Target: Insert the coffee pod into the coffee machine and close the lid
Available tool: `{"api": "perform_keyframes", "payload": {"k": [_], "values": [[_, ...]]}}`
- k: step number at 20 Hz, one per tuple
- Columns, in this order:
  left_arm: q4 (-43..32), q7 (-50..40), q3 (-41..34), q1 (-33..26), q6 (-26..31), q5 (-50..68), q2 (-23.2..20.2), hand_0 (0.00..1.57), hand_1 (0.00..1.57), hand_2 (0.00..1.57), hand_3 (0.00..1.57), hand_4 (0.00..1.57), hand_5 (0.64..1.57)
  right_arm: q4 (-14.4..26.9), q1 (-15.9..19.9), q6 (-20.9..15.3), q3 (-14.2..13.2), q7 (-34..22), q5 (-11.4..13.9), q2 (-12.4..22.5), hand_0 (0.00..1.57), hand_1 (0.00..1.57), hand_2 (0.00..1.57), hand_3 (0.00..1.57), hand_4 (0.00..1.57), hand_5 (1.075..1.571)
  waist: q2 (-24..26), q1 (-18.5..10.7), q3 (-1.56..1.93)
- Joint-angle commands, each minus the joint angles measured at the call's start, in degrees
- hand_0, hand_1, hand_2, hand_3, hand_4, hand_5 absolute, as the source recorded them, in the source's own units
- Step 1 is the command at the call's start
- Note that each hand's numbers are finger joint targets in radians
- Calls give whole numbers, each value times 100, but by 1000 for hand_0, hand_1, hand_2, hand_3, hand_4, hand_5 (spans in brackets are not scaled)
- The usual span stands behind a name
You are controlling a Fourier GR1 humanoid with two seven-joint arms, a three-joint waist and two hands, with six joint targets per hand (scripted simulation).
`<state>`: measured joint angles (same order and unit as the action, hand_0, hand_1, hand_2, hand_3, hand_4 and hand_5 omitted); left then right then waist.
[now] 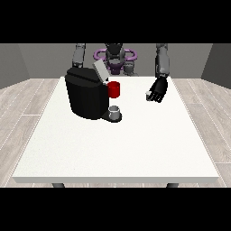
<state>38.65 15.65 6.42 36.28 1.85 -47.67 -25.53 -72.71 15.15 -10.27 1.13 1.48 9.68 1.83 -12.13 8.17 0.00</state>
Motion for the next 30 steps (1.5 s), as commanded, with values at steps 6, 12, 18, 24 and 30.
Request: {"api": "perform_keyframes", "payload": {"k": [6,12,18,24,30], "values": [[135,355,-384,461,857,486,132,1447,1447,1431,1354,530,1571,640,106,-169,-262,171,95,105,0,0,0,0,0,1571,250,-318,2],[399,-293,-322,1063,1773,515,339,1402,1402,1390,1329,542,1571,817,53,-127,-123,10,164,-4,0,0,0,0,0,1571,821,-249,3],[592,-529,-403,1240,2139,536,479,1403,1403,1396,1341,598,1571,813,-214,-113,-33,162,175,-108,0,0,0,0,0,1571,1025,-85,1],[630,-1003,-608,1770,1977,587,835,1416,1416,1421,1378,537,1571,512,38,114,20,118,29,-134,0,0,0,0,0,1571,918,250,1],[302,-1439,-1194,2411,2482,926,454,1202,1202,1240,1256,491,1571,122,245,107,16,-280,106,23,0,0,0,0,0,1571,846,595,-1]]}}
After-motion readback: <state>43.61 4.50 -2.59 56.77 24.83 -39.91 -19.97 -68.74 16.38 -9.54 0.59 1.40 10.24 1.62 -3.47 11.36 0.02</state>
